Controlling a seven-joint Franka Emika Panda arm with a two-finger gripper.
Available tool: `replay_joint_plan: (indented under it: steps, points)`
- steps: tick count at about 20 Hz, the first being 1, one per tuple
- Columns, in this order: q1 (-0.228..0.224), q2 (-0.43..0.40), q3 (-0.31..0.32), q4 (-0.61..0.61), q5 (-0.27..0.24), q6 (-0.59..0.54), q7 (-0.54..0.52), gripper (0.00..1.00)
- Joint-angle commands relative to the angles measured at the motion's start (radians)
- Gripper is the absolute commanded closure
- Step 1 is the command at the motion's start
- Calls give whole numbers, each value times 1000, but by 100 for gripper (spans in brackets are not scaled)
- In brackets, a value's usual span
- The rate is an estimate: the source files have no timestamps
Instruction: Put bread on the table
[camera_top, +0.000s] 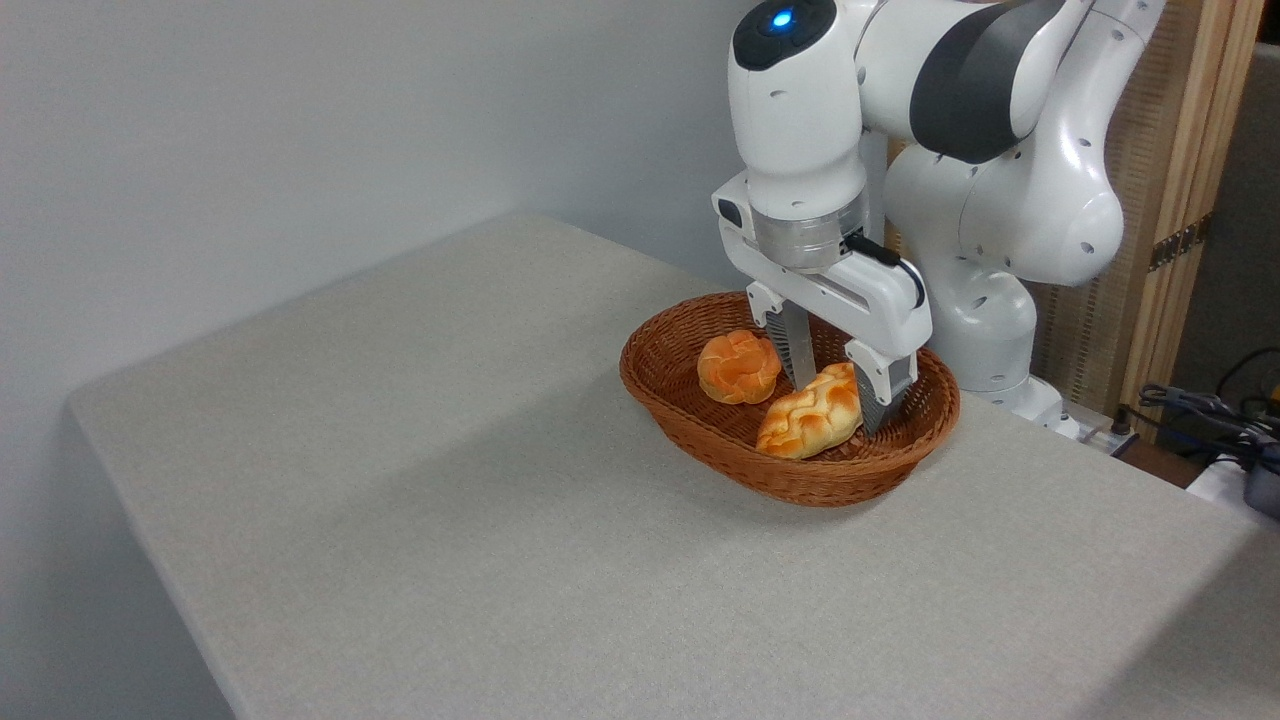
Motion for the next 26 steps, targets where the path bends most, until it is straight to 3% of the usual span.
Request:
replay_joint_plan:
  steps: [1, 8, 12, 15, 17, 26]
  points:
    - [-1, 9, 8, -11, -17, 23, -10, 0]
    - [-1, 9, 8, -48, -12, 52, -5, 1]
    - [-1, 9, 8, -53, -12, 62, -5, 24]
    - [-1, 10, 8, -53, -12, 62, -5, 54]
    - [-4, 10, 8, -51, -12, 62, -4, 69]
    - [-10, 18, -6, -27, 2, 29, 5, 83]
